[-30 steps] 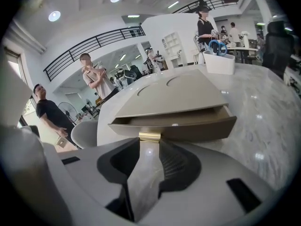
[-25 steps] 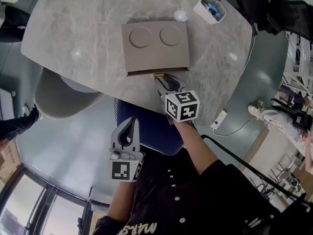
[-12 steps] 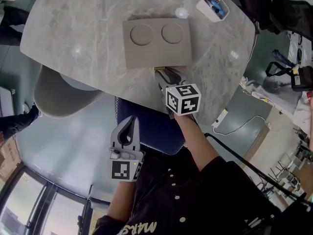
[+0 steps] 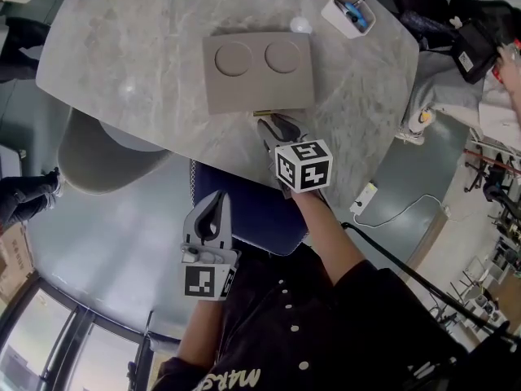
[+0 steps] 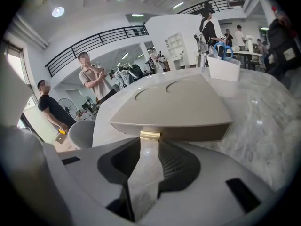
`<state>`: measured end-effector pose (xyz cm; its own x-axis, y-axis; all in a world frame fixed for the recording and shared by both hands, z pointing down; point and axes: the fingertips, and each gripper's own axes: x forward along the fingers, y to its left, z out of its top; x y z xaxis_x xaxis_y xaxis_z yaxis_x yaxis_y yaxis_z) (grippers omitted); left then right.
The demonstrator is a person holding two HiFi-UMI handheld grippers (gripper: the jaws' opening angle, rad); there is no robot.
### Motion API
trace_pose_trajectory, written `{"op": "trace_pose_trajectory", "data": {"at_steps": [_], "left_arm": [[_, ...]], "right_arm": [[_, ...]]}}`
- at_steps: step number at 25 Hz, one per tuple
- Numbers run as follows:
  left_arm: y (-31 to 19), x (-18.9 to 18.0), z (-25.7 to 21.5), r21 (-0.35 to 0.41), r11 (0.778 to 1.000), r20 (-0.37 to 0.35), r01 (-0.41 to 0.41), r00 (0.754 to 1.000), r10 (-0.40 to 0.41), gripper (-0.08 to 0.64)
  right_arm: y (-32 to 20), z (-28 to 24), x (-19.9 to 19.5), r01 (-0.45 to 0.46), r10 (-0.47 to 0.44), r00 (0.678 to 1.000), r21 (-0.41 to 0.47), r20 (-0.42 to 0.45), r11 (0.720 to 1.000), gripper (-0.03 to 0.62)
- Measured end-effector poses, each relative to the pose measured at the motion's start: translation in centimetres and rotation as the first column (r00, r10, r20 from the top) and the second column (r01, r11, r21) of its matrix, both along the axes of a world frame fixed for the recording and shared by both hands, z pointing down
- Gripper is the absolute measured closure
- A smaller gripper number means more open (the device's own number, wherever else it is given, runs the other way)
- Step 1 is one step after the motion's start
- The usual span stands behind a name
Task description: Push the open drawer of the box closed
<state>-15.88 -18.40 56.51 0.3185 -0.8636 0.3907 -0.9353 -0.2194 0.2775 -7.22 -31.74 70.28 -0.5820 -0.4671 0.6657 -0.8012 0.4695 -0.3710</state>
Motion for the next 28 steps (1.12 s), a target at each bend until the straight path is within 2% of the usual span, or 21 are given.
{"op": "trace_pose_trajectory", "data": {"at_steps": [5, 7, 17, 28], "left_arm": [[0.6, 0.6, -1.6, 0.030, 1.000, 0.009, 0.004, 1.000, -0.005, 0.543], [0.8, 0.8, -2.4, 0.043, 0.999, 0.013, 0.009, 1.000, -0.010, 0.543], [1.9, 2.2, -7.0, 0.137, 0.990, 0.026, 0.024, 0.999, -0.027, 0.543], [4.9, 4.0, -13.0, 0.250, 0.968, 0.079, 0.035, 0.995, -0.056, 0.543]], "right_arm": [[0.7, -3.1, 1.4, -0.012, 0.011, 1.000, 0.054, 0.021, 0.998, 0.573], [1.0, -4.5, 1.9, -0.017, 0.014, 0.999, 0.075, 0.038, 0.997, 0.588], [3.0, -13.4, 3.6, -0.001, -0.027, 0.991, 0.199, 0.134, 0.980, 0.595], [7.3, -23.7, 8.3, -0.030, -0.040, 0.985, 0.396, 0.166, 0.918, 0.595]]}}
